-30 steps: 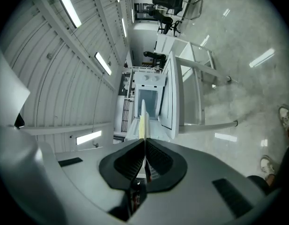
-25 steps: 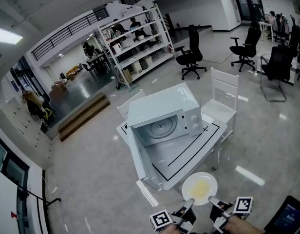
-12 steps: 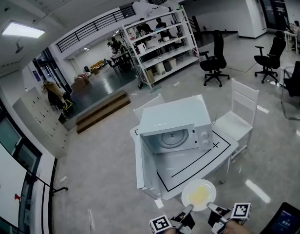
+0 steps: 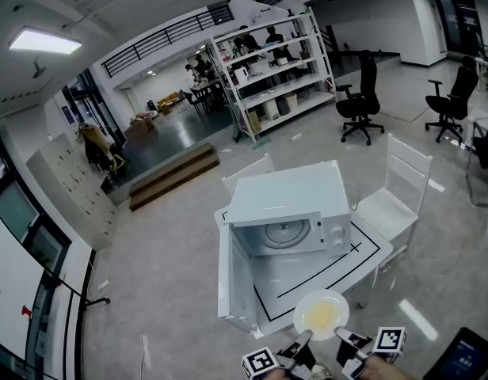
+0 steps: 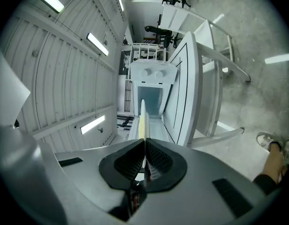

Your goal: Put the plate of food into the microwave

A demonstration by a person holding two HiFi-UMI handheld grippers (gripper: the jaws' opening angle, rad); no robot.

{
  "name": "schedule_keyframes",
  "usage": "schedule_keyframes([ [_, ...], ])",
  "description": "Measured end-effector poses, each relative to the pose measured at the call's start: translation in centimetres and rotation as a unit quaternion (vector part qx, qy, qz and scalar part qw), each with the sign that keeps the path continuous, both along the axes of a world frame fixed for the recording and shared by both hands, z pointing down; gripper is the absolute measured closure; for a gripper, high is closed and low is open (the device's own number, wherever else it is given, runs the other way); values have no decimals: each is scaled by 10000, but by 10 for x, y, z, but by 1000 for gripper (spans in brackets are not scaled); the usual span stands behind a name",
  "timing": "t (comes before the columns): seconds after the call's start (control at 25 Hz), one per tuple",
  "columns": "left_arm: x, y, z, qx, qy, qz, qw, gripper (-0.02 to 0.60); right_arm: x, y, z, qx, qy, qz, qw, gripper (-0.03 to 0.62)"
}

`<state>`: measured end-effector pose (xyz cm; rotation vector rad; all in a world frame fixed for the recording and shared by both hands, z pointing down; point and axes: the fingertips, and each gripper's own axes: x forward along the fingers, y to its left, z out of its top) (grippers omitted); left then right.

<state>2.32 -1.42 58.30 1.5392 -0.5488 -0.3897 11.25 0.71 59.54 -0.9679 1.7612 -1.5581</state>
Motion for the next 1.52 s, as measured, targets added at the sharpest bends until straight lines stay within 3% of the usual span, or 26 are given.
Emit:
schedule_keyframes([
  [0.44,4,-81,9,122,-173,-208,9996,566,10,-83,6,-80,36,-201,9998,582],
  [1.04,-3,-142,21,-6,-231,-331,9992,566,3,-147,14,-262,-21,-221,9994,582],
  [1.36,2,-179,31,1,-493,-788,9957,566,10,-189,27,-325,-99,-316,9989,582],
  [1.52,14,-196,36,-96,-431,-900,9950,565,21,-207,31,-354,-75,-428,9984,582],
])
